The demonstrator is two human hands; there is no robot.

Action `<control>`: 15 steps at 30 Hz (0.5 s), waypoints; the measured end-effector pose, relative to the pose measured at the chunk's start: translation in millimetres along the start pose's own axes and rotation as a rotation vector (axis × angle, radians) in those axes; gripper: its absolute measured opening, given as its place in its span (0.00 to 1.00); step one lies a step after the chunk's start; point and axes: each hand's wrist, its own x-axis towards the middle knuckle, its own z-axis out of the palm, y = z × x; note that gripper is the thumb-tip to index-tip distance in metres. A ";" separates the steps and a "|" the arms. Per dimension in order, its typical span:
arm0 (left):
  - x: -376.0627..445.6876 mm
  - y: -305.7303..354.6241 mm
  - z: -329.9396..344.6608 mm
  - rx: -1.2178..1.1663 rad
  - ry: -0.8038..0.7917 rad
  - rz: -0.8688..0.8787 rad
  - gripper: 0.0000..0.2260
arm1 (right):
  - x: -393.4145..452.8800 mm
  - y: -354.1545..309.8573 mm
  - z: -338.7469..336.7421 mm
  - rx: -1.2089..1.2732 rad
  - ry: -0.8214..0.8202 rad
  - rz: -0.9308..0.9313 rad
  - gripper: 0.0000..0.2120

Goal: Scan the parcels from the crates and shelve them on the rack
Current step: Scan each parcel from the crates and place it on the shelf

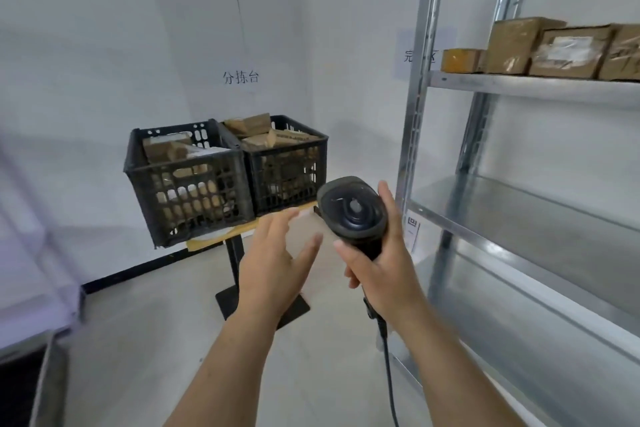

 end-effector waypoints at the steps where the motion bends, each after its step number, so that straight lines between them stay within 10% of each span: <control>1: 5.9 -12.0 -8.6 0.013 0.013 -0.004 0.22 | 6.4 0.4 16.5 0.005 -0.008 -0.009 0.40; 15: 71.3 -138.1 -57.8 0.059 0.105 -0.148 0.22 | 93.8 40.6 156.3 0.091 -0.205 0.018 0.40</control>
